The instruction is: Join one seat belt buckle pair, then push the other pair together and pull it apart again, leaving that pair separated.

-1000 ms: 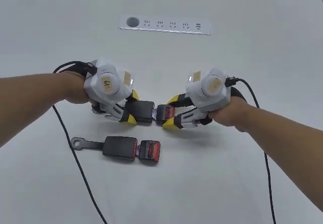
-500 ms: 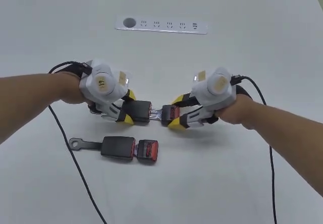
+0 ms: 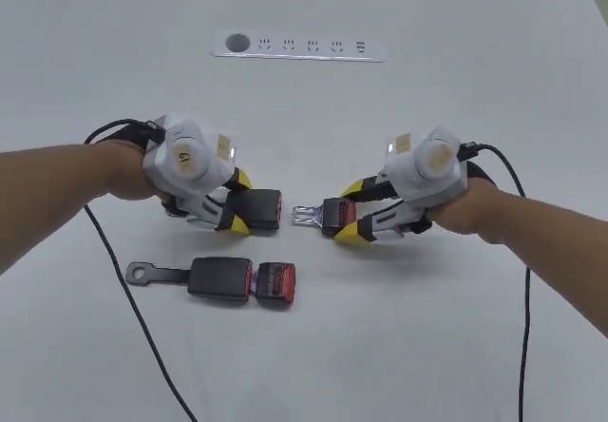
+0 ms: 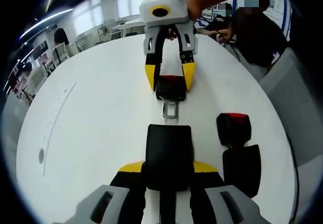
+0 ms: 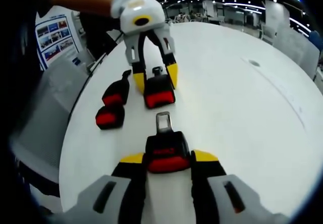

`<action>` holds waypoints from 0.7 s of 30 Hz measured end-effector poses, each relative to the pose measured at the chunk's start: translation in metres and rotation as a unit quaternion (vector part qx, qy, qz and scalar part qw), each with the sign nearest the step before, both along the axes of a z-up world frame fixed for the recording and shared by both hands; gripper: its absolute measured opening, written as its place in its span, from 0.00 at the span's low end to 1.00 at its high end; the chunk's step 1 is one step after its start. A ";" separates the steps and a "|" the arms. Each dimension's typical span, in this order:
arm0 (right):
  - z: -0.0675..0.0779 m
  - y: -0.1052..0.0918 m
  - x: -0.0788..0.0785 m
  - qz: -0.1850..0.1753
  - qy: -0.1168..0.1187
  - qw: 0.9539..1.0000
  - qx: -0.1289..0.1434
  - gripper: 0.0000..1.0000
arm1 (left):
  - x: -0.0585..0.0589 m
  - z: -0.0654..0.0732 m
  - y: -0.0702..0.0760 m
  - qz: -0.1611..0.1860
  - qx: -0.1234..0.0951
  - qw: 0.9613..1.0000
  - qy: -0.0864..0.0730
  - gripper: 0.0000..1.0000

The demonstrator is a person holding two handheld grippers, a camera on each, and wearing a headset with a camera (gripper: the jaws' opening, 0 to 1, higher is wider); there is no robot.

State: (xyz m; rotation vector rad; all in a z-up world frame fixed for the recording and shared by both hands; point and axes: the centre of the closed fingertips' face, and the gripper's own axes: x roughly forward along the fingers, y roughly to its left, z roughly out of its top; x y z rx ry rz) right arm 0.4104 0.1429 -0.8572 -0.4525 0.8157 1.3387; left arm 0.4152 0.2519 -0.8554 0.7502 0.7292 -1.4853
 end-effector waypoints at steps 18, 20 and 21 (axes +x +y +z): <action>-0.001 -0.038 -0.013 -0.011 0.000 1.000 -0.005 0.34 | 0.000 -0.001 0.000 -0.001 -0.002 1.000 0.001 0.34; 0.000 -0.043 -0.016 -0.012 0.000 1.000 -0.006 0.34 | 0.000 -0.001 0.000 -0.001 -0.002 1.000 0.001 0.34; 0.000 -0.046 -0.017 -0.013 0.001 1.000 -0.007 0.34 | -0.001 -0.001 0.000 -0.001 -0.002 1.000 0.001 0.34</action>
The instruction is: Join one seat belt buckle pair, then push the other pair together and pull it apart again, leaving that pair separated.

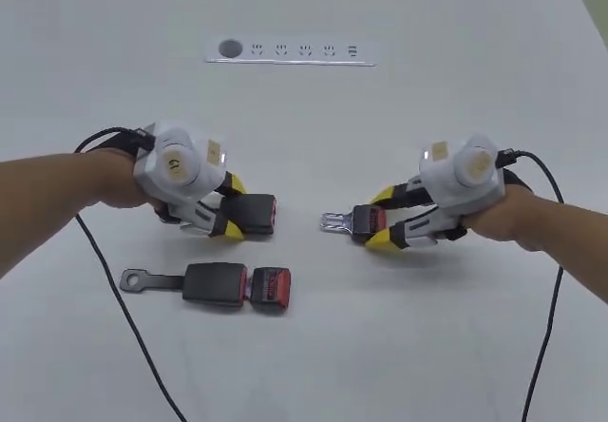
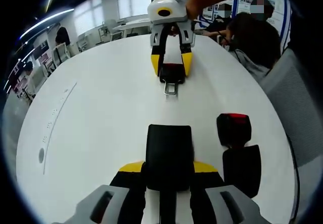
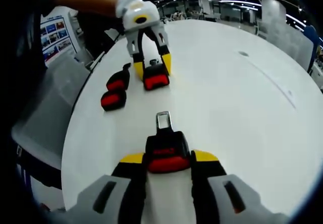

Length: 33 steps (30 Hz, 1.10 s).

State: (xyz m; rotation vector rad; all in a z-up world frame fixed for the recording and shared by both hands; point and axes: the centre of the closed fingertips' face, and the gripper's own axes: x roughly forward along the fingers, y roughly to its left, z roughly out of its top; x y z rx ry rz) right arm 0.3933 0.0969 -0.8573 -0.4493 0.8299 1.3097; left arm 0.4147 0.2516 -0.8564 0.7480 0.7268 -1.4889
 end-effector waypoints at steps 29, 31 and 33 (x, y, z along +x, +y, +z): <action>0.004 -0.032 -0.007 -0.014 0.004 1.000 -0.017 0.36 | -0.002 0.001 0.002 0.006 0.009 1.000 0.002 0.35; 0.004 -0.032 -0.008 -0.004 -0.005 1.000 -0.022 0.36 | -0.002 0.001 0.001 0.004 0.015 1.000 0.000 0.35; 0.003 -0.031 -0.007 -0.009 -0.005 1.000 -0.025 0.36 | -0.003 0.002 -0.001 0.006 0.016 1.000 0.004 0.38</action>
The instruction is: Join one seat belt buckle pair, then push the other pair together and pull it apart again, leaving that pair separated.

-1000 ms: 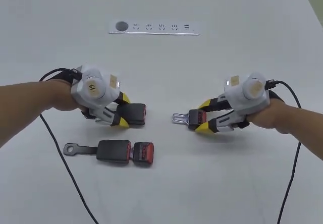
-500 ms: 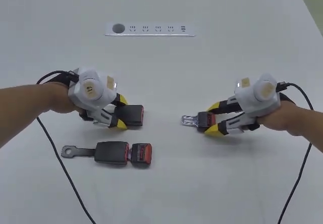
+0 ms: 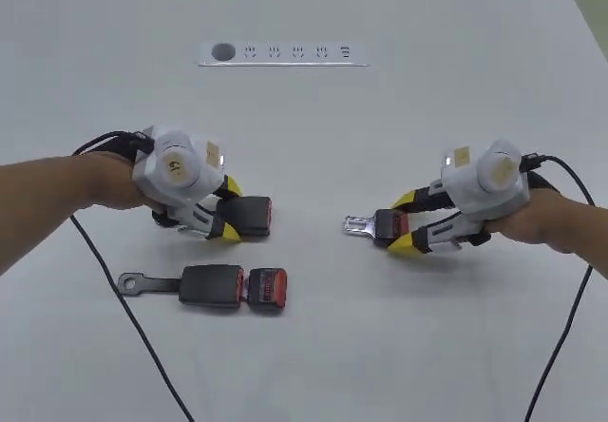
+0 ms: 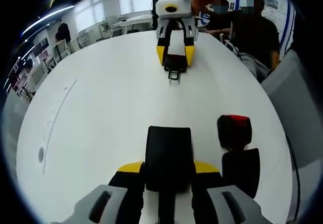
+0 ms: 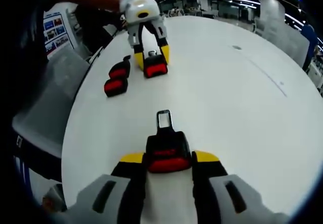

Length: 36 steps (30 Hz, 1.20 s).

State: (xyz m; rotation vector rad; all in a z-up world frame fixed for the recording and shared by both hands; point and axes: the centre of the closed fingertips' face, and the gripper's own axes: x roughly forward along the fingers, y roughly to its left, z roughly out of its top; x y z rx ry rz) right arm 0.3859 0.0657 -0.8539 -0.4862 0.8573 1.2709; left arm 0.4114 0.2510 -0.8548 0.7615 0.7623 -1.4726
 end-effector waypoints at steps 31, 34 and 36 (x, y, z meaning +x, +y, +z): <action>0.051 0.030 0.008 -0.251 -0.149 0.951 0.099 0.92 | -0.013 0.085 0.028 0.331 -0.157 0.930 -0.022 0.97; 0.057 0.038 -0.001 -0.256 -0.156 0.948 0.105 0.93 | -0.026 0.090 0.035 0.345 -0.166 0.923 -0.028 0.99; 0.060 0.043 -0.008 -0.256 -0.161 0.947 0.106 0.95 | -0.033 0.092 0.042 0.355 -0.167 0.919 -0.029 1.00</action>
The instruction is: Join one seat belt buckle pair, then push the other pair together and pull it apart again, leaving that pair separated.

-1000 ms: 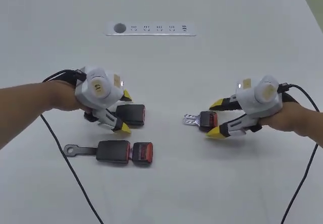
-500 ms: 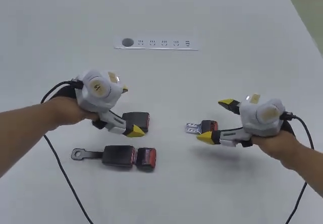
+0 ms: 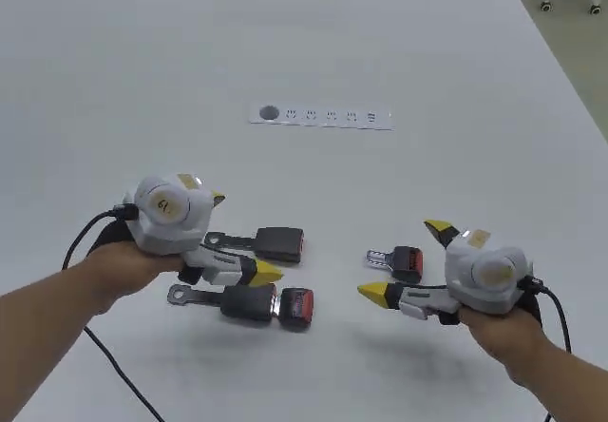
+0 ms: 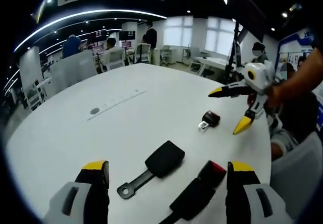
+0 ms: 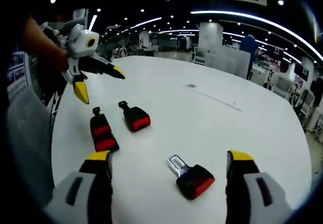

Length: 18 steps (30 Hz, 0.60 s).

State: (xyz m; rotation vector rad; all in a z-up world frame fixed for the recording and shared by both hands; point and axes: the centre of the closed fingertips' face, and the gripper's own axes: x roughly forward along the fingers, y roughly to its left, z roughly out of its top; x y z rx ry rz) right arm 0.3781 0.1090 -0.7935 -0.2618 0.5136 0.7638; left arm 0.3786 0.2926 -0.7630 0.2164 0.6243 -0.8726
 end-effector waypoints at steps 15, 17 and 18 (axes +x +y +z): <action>0.014 0.014 -0.045 -0.009 -0.015 1.000 0.007 1.00 | -0.052 0.023 0.048 0.095 -0.050 0.994 -0.022 1.00; 0.014 0.015 -0.052 -0.013 -0.015 1.000 0.008 1.00 | -0.057 0.025 0.054 0.108 -0.053 0.992 -0.029 1.00; 0.014 0.015 -0.055 -0.014 -0.015 1.000 0.008 1.00 | -0.058 0.024 0.059 0.114 -0.056 0.991 -0.031 1.00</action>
